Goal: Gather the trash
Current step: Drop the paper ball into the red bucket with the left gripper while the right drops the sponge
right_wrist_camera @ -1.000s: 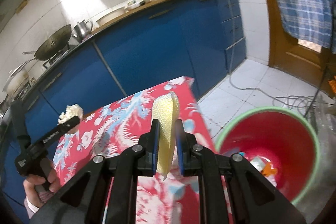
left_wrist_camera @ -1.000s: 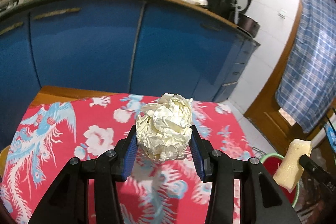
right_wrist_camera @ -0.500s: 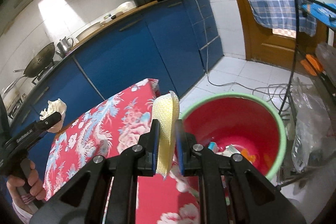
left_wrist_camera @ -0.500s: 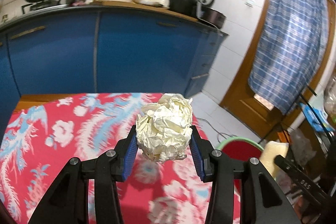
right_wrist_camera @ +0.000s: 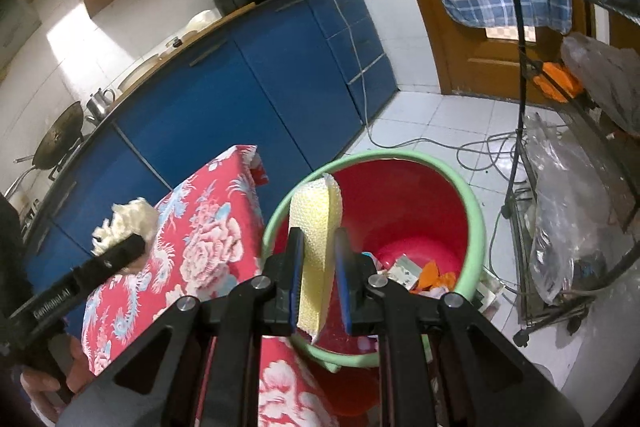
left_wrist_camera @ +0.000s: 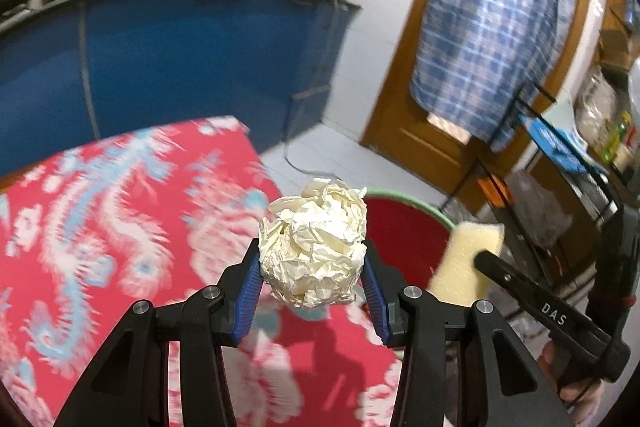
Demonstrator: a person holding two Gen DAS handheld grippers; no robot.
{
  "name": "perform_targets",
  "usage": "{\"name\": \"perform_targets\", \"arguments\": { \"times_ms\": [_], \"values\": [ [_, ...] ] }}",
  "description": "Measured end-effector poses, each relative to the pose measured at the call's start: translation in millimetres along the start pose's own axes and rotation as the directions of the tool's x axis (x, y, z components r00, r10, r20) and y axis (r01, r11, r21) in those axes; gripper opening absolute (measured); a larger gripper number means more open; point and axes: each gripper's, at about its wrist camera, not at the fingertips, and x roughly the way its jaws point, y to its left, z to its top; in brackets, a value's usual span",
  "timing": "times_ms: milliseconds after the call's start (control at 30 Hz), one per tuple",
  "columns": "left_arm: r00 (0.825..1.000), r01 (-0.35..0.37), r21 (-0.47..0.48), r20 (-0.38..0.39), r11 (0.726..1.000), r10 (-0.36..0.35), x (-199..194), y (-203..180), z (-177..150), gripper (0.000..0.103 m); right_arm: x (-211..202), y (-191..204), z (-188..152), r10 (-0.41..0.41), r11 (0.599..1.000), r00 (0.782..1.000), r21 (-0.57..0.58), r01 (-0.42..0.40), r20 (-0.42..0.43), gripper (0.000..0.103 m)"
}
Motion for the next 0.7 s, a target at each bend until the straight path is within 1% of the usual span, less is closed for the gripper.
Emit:
{"name": "perform_targets", "arguments": {
  "times_ms": [300, 467, 533, 700],
  "values": [
    [0.995, 0.048, 0.066, -0.087, 0.997, -0.042, 49.1, -40.4, -14.5, 0.048, 2.3, -37.3, -0.6, -0.01, 0.996, 1.0, 0.083, 0.009, 0.011, 0.018],
    [0.992, 0.04, 0.113, -0.125, 0.993, -0.025, 74.0, -56.9, -22.4, 0.05, 6.5, -53.1, -1.9, -0.021, 0.994, 1.0, 0.104, 0.02, 0.009, 0.018],
    [0.991, 0.039, 0.125, -0.135, 0.991, -0.022, 80.4, -61.1, -24.4, 0.05, 8.3, -57.6, -2.5, -0.025, 0.993, 1.0, 0.112, 0.024, 0.008, 0.018],
    [0.989, 0.039, 0.158, -0.147, 0.987, -0.015, 88.1, -69.3, -27.7, 0.055, 14.6, -66.2, -4.3, -0.026, 0.992, 1.0, 0.125, 0.026, -0.001, 0.019]
  ]
}}
